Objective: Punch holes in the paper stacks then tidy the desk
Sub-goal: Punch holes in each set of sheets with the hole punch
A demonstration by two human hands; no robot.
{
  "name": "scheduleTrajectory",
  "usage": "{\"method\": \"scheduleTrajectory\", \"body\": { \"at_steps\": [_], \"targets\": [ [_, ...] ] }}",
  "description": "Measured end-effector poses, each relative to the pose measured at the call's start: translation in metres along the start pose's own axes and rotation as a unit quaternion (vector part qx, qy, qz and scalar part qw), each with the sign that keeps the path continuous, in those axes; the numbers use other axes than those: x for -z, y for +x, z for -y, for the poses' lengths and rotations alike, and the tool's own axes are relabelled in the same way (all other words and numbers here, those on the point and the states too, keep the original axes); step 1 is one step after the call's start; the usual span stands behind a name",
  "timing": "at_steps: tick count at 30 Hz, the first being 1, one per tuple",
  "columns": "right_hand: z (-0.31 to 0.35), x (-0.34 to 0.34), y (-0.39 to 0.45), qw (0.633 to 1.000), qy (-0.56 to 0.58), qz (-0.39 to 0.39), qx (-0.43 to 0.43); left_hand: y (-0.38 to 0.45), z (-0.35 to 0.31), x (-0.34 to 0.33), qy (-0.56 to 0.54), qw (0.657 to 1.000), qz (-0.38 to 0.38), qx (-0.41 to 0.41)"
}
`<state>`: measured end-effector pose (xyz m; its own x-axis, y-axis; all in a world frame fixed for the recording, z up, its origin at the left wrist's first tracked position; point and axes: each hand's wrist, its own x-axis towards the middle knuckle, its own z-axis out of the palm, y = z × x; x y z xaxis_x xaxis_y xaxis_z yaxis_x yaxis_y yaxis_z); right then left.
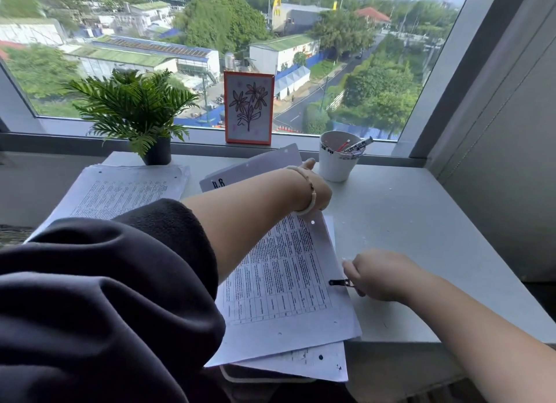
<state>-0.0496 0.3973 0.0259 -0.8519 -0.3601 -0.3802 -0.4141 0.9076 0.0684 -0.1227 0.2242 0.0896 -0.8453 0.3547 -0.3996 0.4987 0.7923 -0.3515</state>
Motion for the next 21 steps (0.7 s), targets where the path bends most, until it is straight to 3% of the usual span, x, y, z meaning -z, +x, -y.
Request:
{"method": "scheduleTrajectory", "body": {
  "at_steps": [3, 12, 17, 21],
  "targets": [
    [-0.001, -0.002, -0.003, 1.0, -0.003, 0.01, 0.001, -0.002, 0.011, -0.002, -0.044, 0.999, -0.006, 0.008],
    [0.002, -0.008, -0.013, 0.998, -0.037, -0.037, 0.034, -0.01, -0.001, 0.002, 0.055, 0.998, 0.013, 0.019],
    [0.003, -0.008, -0.017, 0.995, -0.049, -0.073, 0.039, -0.005, -0.062, -0.006, 0.114, 0.986, 0.053, -0.105],
    [0.004, -0.009, -0.021, 0.994, -0.056, -0.093, 0.033, 0.006, -0.083, -0.017, 0.071, 0.989, 0.07, -0.111]
  ]
}}
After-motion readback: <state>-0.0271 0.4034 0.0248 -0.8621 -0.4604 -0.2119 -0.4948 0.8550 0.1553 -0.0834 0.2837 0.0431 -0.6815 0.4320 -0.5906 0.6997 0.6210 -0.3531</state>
